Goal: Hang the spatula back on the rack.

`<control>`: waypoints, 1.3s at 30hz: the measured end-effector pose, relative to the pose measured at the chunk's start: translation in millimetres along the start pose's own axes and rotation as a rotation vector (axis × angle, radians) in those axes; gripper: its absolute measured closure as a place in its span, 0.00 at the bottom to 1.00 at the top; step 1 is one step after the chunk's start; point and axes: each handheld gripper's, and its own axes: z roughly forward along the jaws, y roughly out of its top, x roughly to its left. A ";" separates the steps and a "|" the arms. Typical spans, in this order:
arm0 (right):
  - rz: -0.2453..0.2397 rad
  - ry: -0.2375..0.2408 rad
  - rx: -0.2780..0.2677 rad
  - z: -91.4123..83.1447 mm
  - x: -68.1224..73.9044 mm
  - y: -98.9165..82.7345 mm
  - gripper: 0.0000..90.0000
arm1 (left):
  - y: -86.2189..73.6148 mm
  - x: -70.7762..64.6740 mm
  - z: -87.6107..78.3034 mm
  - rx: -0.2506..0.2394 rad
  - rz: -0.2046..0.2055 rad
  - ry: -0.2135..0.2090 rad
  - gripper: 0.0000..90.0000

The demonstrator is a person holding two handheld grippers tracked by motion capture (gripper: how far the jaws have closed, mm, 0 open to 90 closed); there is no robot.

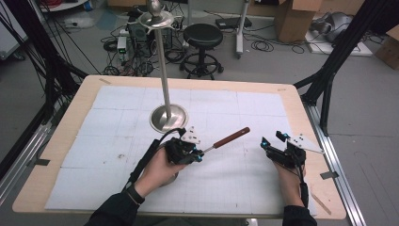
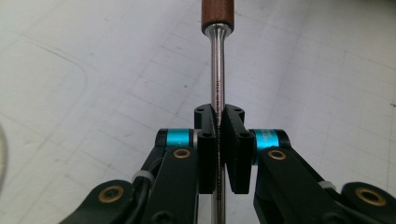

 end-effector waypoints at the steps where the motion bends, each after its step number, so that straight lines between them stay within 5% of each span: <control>1: 0.000 0.000 0.000 0.0 0.0 0.0 0.35 | 0.0 0.0 0.0 0.000 0.000 0.000 0.94; 7: -0.001 -0.004 0.000 0.2 -0.3 -0.1 0.35 | -6.1 12.0 -34.3 -0.084 -0.017 0.037 0.94; 13: -0.001 -0.005 0.008 1.3 0.2 -0.6 0.35 | -16.6 25.9 -76.4 -0.223 -0.066 0.080 0.94; 24: -0.008 -0.002 0.017 3.2 0.6 -1.4 0.35 | -33.8 36.1 -139.7 -0.438 -0.075 0.152 0.94; 39: -0.017 0.004 0.025 5.4 1.0 -2.2 0.35 | -43.1 38.3 -188.3 -0.659 -0.074 0.292 0.94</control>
